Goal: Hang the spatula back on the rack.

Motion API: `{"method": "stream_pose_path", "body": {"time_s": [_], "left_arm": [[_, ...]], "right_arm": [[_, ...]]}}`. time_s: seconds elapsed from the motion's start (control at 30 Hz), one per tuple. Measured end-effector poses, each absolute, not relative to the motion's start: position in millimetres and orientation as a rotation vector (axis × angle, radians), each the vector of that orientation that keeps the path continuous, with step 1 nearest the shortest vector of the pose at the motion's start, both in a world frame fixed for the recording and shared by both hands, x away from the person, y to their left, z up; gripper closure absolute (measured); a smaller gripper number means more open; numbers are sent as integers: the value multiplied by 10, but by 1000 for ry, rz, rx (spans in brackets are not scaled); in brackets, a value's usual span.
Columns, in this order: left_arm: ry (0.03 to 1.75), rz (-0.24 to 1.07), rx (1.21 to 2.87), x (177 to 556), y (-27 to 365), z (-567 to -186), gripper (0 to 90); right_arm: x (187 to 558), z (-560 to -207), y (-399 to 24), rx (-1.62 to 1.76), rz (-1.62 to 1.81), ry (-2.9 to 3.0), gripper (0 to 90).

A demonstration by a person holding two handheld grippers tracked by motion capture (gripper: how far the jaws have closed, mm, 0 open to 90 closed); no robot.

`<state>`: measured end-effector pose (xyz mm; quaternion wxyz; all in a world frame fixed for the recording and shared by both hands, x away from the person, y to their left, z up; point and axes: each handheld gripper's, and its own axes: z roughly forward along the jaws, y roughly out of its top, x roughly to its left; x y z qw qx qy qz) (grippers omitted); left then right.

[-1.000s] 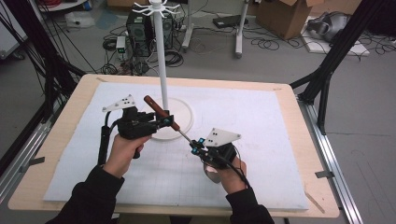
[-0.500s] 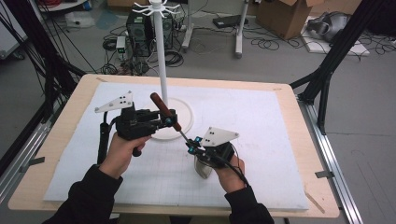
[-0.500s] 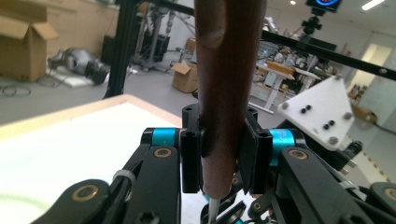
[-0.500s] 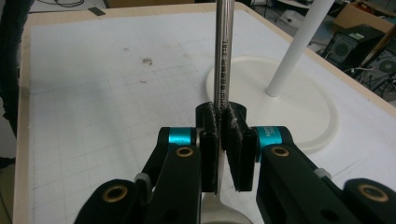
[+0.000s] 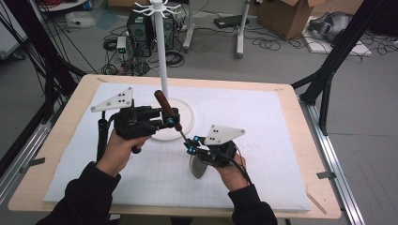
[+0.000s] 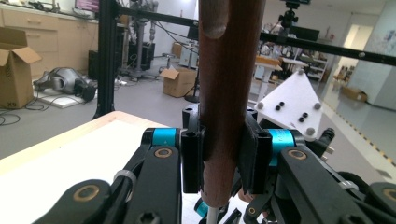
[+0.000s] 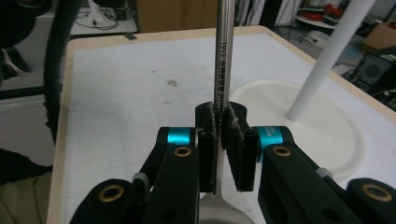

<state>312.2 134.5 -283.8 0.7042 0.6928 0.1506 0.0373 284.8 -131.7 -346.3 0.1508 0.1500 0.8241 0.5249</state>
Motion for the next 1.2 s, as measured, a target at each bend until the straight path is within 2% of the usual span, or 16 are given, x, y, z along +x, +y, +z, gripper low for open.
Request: {"method": "stream_pose_path", "body": {"time_s": [0.07,0.1,0.13,0.33,0.5,0.73,0.83,0.87,0.9,1.1,1.13,1.17,1.2], "left_arm": [[315,83,1552,3113,1344,-2819,733],[304,82,1561,3109,1343,-2814,734],[295,78,1571,3105,1342,-2815,734],[243,51,1608,3096,1367,-2811,734],[204,21,1626,3101,1405,-2808,733],[95,-29,1655,3073,1397,-2813,732],[79,-41,1648,3059,1393,-2835,731],[82,-36,1648,3065,1399,-2840,731],[84,-33,1649,3070,1408,-2843,731],[154,24,1620,3069,1435,-2866,725],[182,65,1608,3061,1440,-2865,607],[218,94,1590,3058,1452,-2864,607],[253,103,1570,3060,1472,-2865,513]], "right_arm": [[2868,-3475,-1323,411,1541,2375,823],[2900,-3508,-1331,398,1588,2383,774],[2900,-3508,-1331,398,1588,2383,774],[2983,-3570,-1342,340,1733,2434,604],[3017,-3577,-1346,263,1821,2445,556],[3015,-3560,-1269,162,1824,2502,585],[3002,-3537,-1228,112,1815,2528,673],[3000,-3539,-1213,103,1816,2538,726],[2993,-3540,-1200,90,1809,2556,825],[2976,-3524,-1180,190,1777,2529,838],[2976,-3511,-1164,240,1772,2516,839],[2976,-3511,-1164,240,1772,2516,839],[2978,-3503,-1154,244,1768,2508,840]]}}
